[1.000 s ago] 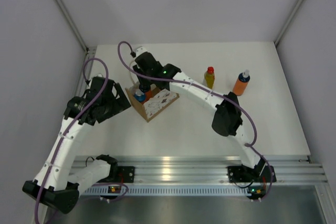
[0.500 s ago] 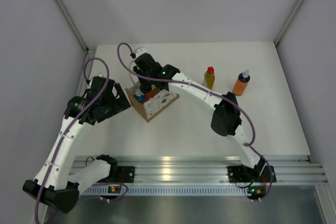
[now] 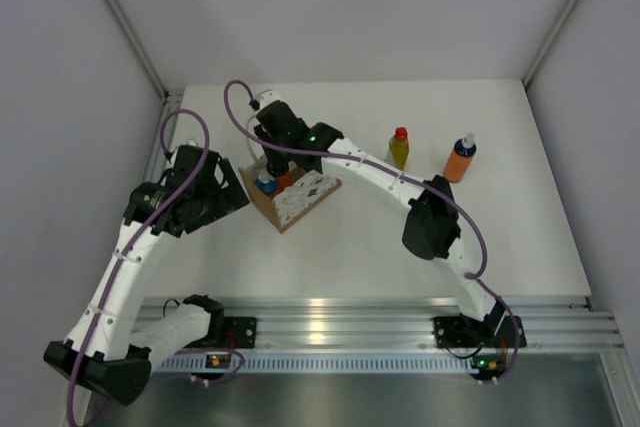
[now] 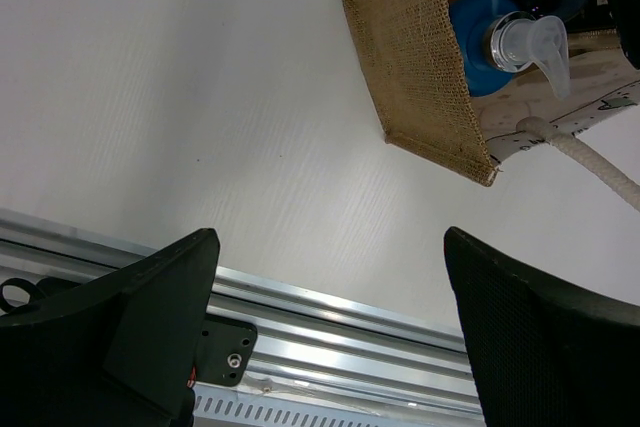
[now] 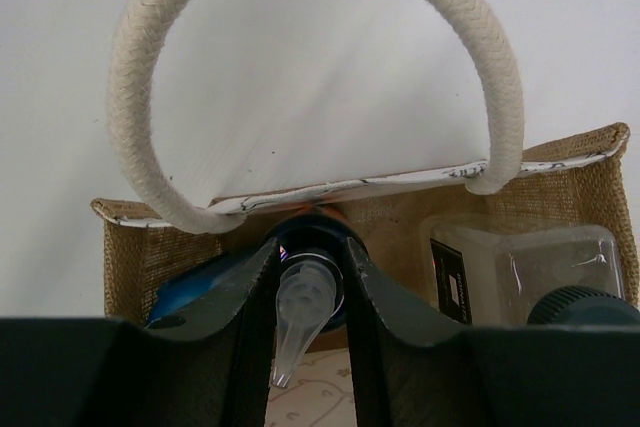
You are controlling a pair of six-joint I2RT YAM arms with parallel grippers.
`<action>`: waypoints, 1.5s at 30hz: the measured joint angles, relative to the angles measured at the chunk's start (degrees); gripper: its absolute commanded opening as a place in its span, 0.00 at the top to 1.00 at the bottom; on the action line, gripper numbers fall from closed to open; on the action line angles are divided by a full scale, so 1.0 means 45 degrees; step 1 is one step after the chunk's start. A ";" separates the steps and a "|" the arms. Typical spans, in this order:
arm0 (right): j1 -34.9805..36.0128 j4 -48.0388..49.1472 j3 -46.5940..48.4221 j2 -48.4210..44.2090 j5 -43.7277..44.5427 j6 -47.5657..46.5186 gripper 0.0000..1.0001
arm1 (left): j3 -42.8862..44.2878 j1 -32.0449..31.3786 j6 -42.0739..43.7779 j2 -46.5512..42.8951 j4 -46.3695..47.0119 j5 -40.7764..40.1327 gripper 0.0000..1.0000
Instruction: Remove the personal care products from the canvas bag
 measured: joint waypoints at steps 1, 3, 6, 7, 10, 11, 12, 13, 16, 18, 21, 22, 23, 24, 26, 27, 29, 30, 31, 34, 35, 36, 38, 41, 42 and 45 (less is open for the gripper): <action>0.0000 -0.0010 -0.0005 -0.0029 0.0015 0.0005 0.71 | 0.0000 0.0000 0.0000 -0.0005 0.0000 0.0000 0.02; 0.0010 -0.0039 -0.0024 -0.0102 0.0034 0.0015 0.71 | 0.0000 0.0000 0.0000 0.0000 0.0000 0.0000 0.02; 0.0053 -0.0039 -0.0092 -0.0291 0.0078 0.0024 0.71 | 0.0000 0.0000 0.0000 0.0000 0.0000 0.0000 0.02; 0.0078 -0.0068 -0.0121 -0.0355 0.0092 0.0024 0.72 | 0.0000 0.0000 0.0000 0.0000 0.0000 -0.0005 0.02; 0.0160 -0.0058 -0.0175 -0.0510 0.0214 0.0107 0.73 | -0.0005 0.0000 0.0000 -0.0005 0.0000 -0.0005 0.02; 0.0180 -0.0073 -0.0204 -0.0549 0.0238 0.0117 0.73 | -0.0010 0.0000 0.0000 -0.0005 0.0000 -0.0005 0.02; 0.0189 -0.0068 -0.0243 -0.0573 0.0272 0.0121 0.72 | -0.0015 0.0000 0.0000 -0.0005 0.0000 -0.0005 0.02; 0.0199 -0.0073 -0.0282 -0.0597 0.0277 0.0136 0.72 | -0.0024 0.0000 0.0000 -0.0005 0.0005 -0.0005 0.02; 0.0209 -0.0049 -0.0471 -0.0602 0.0306 0.0238 0.72 | -0.0058 0.0000 0.0000 -0.0005 0.0000 -0.0005 0.02; 0.0209 -0.0058 -0.0685 -0.0602 0.0296 0.0321 0.72 | -0.0097 0.0000 0.0000 -0.0005 0.0000 -0.0005 0.02; 0.0219 0.0015 -0.0792 -0.0602 0.0306 0.0408 0.73 | -0.0170 0.0000 0.0000 -0.0010 0.0000 -0.0005 0.02; 0.0223 0.0024 -0.0792 -0.0602 0.0306 0.0432 0.74 | -0.0185 0.0000 0.0000 -0.0015 0.0000 -0.0005 0.02; 0.0223 0.0024 -0.0792 -0.0602 0.0301 0.0437 0.76 | -0.0204 0.0000 0.0000 -0.0019 0.0005 -0.0005 0.02; 0.0228 0.0019 -0.0792 -0.0602 0.0306 0.0442 0.77 | -0.0219 0.0000 0.0000 -0.0034 0.0000 -0.0005 0.02; 0.0228 0.0024 -0.0792 -0.0602 0.0306 0.0442 0.80 | -0.0253 0.0000 0.0000 -0.0063 0.0000 -0.0005 0.02; 0.0233 0.0024 -0.0792 -0.0602 0.0306 0.0437 0.82 | -0.0277 0.0000 0.0000 -0.0073 0.0000 -0.0005 0.02; 0.0233 0.0024 -0.0792 -0.0602 0.0311 0.0447 0.84 | -0.0311 0.0000 0.0000 -0.0126 0.0000 -0.0005 0.02; 0.0233 0.0024 -0.0792 -0.0602 0.0311 0.0442 0.91 | -0.0325 0.0000 0.0000 -0.0151 -0.0005 -0.0005 0.02; 0.0233 0.0024 -0.0792 -0.0602 0.0311 0.0437 0.92 | -0.0340 0.0000 0.0000 -0.0175 0.0000 -0.0005 0.02; 0.0233 0.0024 -0.0787 -0.0602 0.0311 0.0418 0.98 | -0.0350 0.0000 0.0000 -0.0199 0.0000 -0.0005 0.02; 0.0233 0.0015 -0.0777 -0.0602 0.0311 0.0393 1.00 | -0.0355 0.0000 0.0000 -0.0204 -0.0005 -0.0005 0.02; 0.0233 0.0015 -0.0777 -0.0602 0.0311 0.0369 1.00 | -0.0355 0.0000 0.0000 -0.0204 0.0000 -0.0005 0.02; 0.0233 0.0010 -0.0763 -0.0602 0.0311 0.0287 1.00 | -0.0359 0.0000 0.0000 -0.0209 0.0000 -0.0005 0.02; 0.0233 0.0000 -0.0748 -0.0602 0.0311 0.0112 1.00 | -0.0364 0.0000 0.0005 -0.0209 0.0000 -0.0005 0.02; 0.0233 0.0000 -0.0743 -0.0602 0.0311 0.0053 1.00 | -0.0364 0.0000 0.0005 -0.0209 0.0000 -0.0005 0.02; 0.0233 -0.0087 -0.0680 -0.0602 0.0311 -0.0151 1.00 | -0.0364 0.0000 0.0005 -0.0209 0.0000 -0.0005 0.02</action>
